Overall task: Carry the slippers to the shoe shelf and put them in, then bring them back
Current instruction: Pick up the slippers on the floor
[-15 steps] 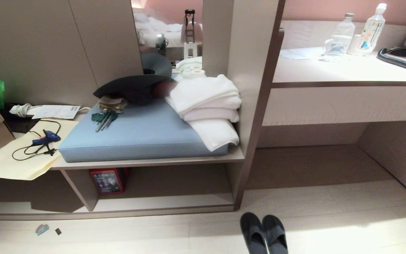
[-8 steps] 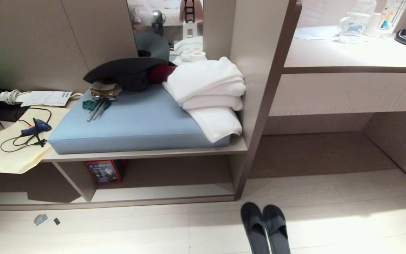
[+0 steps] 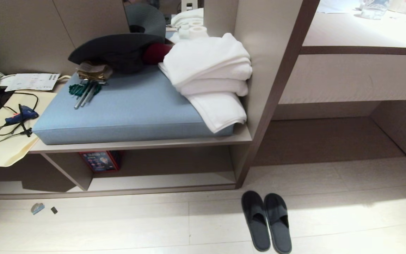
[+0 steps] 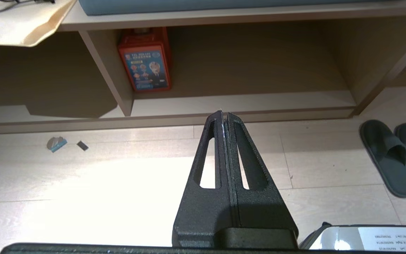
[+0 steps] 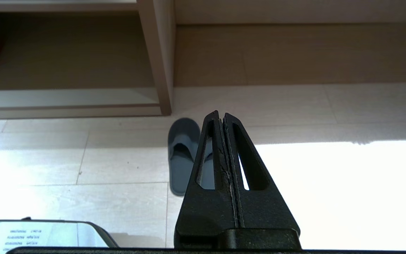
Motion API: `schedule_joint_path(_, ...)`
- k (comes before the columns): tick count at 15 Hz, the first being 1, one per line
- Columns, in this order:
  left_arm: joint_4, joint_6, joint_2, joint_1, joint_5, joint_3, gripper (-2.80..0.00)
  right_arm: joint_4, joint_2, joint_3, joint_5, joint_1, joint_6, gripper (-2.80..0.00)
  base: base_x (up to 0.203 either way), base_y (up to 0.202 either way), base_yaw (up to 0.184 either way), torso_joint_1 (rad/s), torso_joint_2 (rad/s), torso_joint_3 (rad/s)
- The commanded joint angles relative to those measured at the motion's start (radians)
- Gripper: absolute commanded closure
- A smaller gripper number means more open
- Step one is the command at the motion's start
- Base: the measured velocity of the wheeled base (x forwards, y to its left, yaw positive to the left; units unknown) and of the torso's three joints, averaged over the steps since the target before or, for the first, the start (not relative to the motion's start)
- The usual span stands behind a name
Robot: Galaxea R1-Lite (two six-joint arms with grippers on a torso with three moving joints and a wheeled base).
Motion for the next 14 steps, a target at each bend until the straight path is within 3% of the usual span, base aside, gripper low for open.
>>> schedule_joint_path(1, 0.000, 0.000, -0.001, -0.001, 0.000, 0.008, 0.00, 0.000, 0.001, 0.000, 0.000, 0.000, 0.000, 0.00, 0.000, 0.000, 0.000, -0.007, 0.00, -0.198)
schedule_joint_path(14, -0.002, 0.000, -0.001, 0.000, 0.000, 0.008, 0.00, 0.000, 0.001, 0.000, 0.000, 0.000, 0.000, 0.00, 0.000, 0.000, 0.000, 0.004, 0.00, -0.200)
